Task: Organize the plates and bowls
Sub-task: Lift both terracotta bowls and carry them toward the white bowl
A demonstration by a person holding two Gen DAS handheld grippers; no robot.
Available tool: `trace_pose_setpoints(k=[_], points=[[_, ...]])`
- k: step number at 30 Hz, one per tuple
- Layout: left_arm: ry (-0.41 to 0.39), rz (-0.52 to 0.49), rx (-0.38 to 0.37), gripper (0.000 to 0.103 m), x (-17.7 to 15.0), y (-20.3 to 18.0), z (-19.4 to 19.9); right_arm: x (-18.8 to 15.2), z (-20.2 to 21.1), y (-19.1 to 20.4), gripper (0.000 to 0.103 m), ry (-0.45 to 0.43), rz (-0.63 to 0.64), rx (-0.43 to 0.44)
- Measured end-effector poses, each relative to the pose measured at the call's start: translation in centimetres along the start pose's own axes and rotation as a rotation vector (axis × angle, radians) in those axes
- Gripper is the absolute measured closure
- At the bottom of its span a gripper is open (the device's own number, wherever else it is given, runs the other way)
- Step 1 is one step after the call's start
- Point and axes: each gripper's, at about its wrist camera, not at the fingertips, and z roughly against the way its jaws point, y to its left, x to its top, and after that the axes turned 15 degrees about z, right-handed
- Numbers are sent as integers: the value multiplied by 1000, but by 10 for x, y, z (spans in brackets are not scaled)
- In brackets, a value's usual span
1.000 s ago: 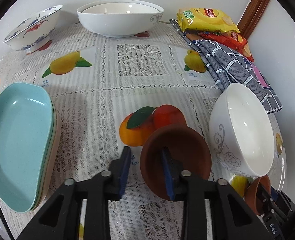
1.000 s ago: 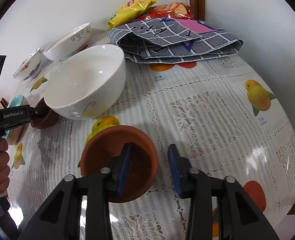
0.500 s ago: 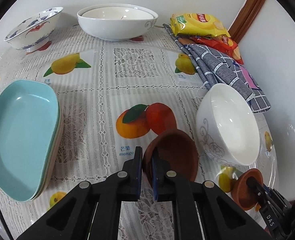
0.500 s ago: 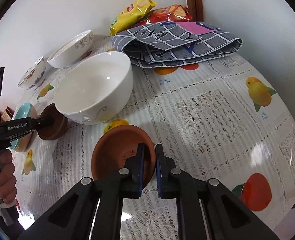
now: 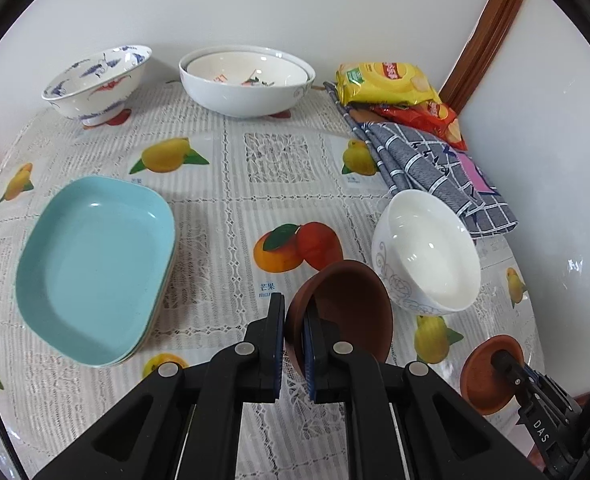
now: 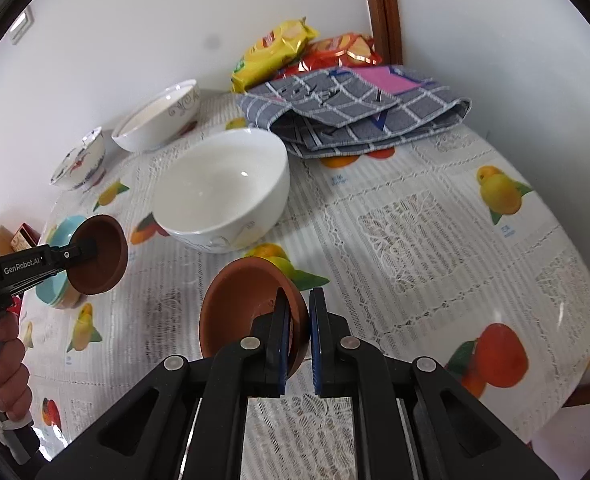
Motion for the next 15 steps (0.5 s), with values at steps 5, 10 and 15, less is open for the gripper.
trace_pose_setpoints(k=[5, 10, 15], points=[[-29, -3, -10, 94, -4, 1, 22, 3, 22, 0, 94, -26, -11, -19], [-41, -5, -20, 94, -10, 1, 40, 1, 43, -3, 94, -49, -22, -36], [-54, -16, -26, 94, -19, 1, 59, -5, 62, -5, 94, -74, -35, -54]])
